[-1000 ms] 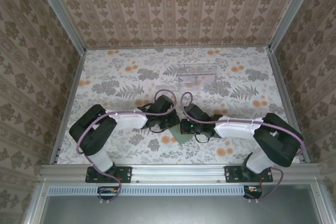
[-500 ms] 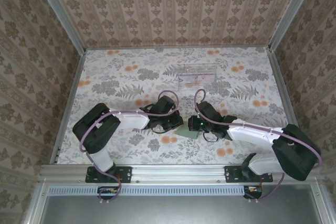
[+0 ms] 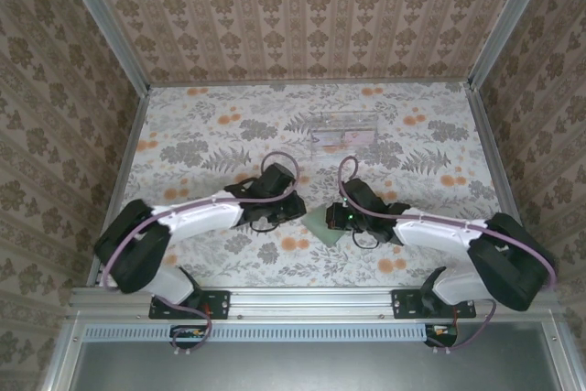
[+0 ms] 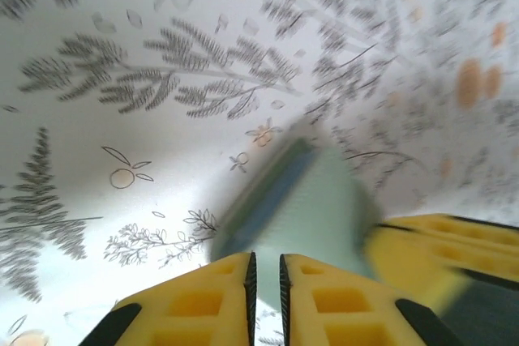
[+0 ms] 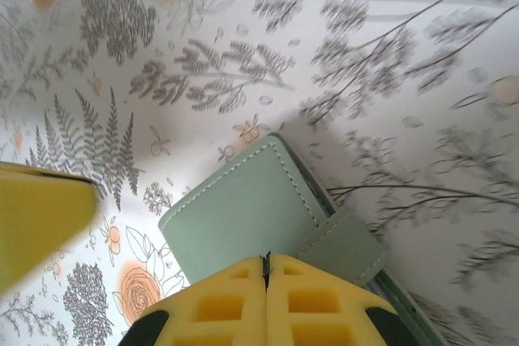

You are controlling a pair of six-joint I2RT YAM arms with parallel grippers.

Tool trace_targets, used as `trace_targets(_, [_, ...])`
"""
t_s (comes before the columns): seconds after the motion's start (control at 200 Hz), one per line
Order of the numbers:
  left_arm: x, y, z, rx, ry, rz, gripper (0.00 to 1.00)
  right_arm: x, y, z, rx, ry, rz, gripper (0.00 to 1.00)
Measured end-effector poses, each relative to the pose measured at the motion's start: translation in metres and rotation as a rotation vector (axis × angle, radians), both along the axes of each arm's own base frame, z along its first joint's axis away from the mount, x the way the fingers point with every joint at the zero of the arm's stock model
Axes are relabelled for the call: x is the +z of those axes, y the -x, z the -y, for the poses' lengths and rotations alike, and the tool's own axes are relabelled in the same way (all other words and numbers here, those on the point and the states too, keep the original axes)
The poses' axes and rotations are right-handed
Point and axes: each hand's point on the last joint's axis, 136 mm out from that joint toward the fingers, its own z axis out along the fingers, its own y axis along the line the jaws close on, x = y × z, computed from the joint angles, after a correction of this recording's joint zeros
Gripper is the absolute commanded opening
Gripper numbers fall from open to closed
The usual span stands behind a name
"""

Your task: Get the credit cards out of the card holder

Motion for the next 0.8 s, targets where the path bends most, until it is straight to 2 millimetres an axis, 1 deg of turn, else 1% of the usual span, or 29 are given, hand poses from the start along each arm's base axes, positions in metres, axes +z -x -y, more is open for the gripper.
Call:
trace_targets(0.1, [0.023,-0.008,-0.011,0.029,0.023,0.060,0.21,-0.005,0.001,-0.023,0.039,-0.013,-0.023,0.00])
trace_targets(0.175, [0.030,-0.010,-0.018,0.051,0.032,0.082,0.21,0.000,-0.004,-0.045,0.059,-0.042,-0.021,0.00])
trace_targets(0.245, [0.024,-0.006,-0.024,0.059,0.031,0.077,0.20,0.004,-0.011,-0.062,0.075,-0.067,-0.014,0.00])
trace_targets(0.35, [0.001,0.004,-0.030,0.071,0.030,0.024,0.19,0.006,-0.020,-0.080,0.085,-0.085,-0.011,0.00])
trace_targets(0.395, [-0.008,0.007,-0.031,0.084,0.033,0.000,0.18,0.002,-0.021,-0.081,0.084,-0.078,-0.018,0.00])
trace_targets(0.495, [-0.021,0.009,-0.028,0.104,0.049,-0.037,0.15,-0.009,-0.020,-0.079,0.079,-0.057,-0.042,0.00])
trace_targets(0.56, [-0.023,0.009,-0.027,0.117,0.063,-0.049,0.12,-0.010,-0.020,-0.079,0.077,-0.052,-0.047,0.00])
trace_targets(0.74, [-0.025,0.009,-0.027,0.150,0.075,-0.071,0.11,-0.009,-0.020,-0.078,0.085,-0.032,-0.044,0.00])
trace_targets(0.8, [-0.031,0.011,-0.030,0.162,0.064,-0.086,0.08,-0.007,-0.021,-0.079,0.098,-0.020,-0.038,0.06])
